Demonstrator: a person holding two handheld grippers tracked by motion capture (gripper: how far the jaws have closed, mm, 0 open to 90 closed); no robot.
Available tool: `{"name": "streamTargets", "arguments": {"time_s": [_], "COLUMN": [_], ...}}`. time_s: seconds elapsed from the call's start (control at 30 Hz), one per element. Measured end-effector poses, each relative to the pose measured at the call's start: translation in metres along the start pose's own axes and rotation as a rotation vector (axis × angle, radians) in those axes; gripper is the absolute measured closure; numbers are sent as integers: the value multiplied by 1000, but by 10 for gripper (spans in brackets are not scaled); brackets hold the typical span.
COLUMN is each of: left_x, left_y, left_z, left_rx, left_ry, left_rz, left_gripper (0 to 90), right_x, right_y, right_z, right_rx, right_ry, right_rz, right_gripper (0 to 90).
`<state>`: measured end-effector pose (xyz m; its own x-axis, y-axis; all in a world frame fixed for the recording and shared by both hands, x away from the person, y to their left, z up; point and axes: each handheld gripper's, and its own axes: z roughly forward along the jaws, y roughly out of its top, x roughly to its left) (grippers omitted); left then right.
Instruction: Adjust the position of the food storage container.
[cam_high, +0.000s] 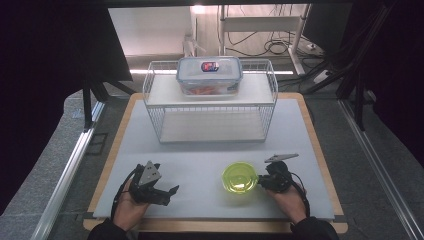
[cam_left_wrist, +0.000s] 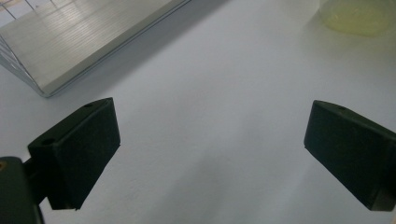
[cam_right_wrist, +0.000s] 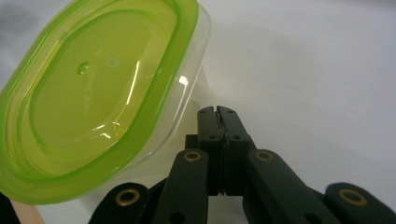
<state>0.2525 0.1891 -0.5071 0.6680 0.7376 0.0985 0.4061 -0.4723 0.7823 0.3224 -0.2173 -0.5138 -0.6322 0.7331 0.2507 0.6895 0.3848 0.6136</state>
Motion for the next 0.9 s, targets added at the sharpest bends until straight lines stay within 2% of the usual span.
{"name": "streamTargets", "arguments": {"time_s": [0.17, 0.47, 0.6, 0.67, 0.9], "left_x": [0, 0, -1, -1, -3], "left_y": [0, -1, -2, -2, -3], "left_z": [0, 0, 1, 2, 4], "left_rx": [3, 8, 16, 21, 30], "left_ry": [0, -1, 3, 3, 4], "left_rz": [4, 4, 9, 15, 25], "left_gripper": [33, 36, 38, 38, 38], "right_x": [6, -4, -8, -10, -16], "right_y": [3, 2, 2, 1, -1], "right_z": [5, -13, -23, -29, -39], "right_rx": [8, -43, -73, -93, -142], "right_ry": [2, -90, -134, -149, -165], "right_rz": [-27, -82, -111, -112, -115], "right_gripper": [888, 795, 691, 610, 349]}}
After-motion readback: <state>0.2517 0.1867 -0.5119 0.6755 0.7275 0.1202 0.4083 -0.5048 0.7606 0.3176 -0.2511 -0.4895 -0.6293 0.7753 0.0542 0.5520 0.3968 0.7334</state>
